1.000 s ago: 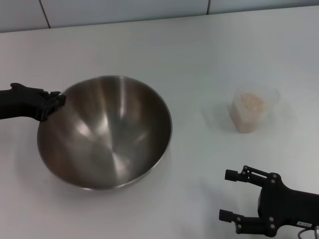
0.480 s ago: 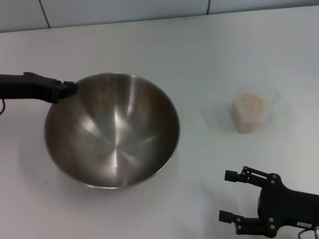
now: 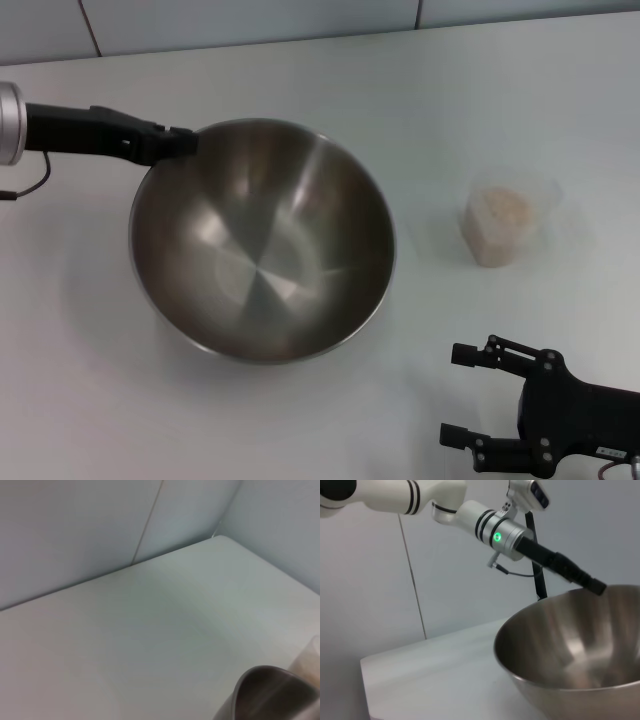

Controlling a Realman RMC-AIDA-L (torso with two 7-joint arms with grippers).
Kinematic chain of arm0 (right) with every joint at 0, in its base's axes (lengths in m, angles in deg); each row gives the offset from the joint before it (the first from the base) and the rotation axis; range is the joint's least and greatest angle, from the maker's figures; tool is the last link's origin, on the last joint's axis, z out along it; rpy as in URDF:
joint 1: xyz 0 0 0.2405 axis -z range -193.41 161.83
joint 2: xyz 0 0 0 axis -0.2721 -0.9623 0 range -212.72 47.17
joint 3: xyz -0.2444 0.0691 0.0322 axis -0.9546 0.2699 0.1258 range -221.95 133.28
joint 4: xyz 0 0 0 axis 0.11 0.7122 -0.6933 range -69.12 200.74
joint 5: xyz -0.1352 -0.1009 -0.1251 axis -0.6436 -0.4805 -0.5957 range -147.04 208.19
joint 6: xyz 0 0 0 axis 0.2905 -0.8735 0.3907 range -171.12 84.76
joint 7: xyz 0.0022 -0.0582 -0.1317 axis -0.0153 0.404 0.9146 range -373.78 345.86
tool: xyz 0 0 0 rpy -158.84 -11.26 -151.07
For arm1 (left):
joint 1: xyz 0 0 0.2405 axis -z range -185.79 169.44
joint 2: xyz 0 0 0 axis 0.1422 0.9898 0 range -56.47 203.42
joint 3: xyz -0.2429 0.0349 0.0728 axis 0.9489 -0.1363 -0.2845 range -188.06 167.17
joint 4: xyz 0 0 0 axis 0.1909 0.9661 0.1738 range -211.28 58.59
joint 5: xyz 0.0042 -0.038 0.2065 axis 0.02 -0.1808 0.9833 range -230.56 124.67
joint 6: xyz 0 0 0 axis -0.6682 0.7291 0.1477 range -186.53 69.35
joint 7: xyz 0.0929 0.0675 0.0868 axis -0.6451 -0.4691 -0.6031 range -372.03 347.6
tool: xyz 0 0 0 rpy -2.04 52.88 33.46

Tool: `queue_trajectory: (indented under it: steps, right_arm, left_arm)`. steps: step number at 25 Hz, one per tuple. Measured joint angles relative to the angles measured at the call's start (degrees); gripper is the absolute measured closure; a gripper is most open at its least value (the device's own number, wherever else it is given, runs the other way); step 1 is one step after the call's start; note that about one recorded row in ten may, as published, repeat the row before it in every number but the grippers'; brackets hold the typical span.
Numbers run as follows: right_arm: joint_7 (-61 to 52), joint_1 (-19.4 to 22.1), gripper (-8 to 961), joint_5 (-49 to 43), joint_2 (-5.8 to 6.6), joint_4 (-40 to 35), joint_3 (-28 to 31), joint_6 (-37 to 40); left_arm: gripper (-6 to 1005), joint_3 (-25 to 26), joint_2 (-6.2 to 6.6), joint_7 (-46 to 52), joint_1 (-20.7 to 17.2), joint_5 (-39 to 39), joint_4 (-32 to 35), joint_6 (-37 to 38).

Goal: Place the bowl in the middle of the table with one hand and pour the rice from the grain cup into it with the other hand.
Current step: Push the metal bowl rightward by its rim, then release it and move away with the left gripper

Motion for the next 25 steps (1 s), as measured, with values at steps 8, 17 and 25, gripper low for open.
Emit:
queue_trajectory:
  steps: [8, 17, 25]
  right_arm:
    - [-1.4, -0.3, 108, -1.3, 0.16, -0.5, 0.5, 0.0]
    - [-1.5, -0.5, 108, -1.4, 0.18, -0.5, 0.2, 0.0]
    - [-1.5, -0.5, 109, -1.4, 0.18, -0.5, 0.2, 0.0]
  left_arm:
    - [960, 2.2, 0.61, -0.2, 4.9, -0.1, -4.2, -0.1]
    - [960, 1.9, -0.29, -0.6, 7.5, 0.3, -6.1, -3.5]
    - [961, 1.0, -0.66, -0.8, 7.8, 1.8, -8.5, -7.6]
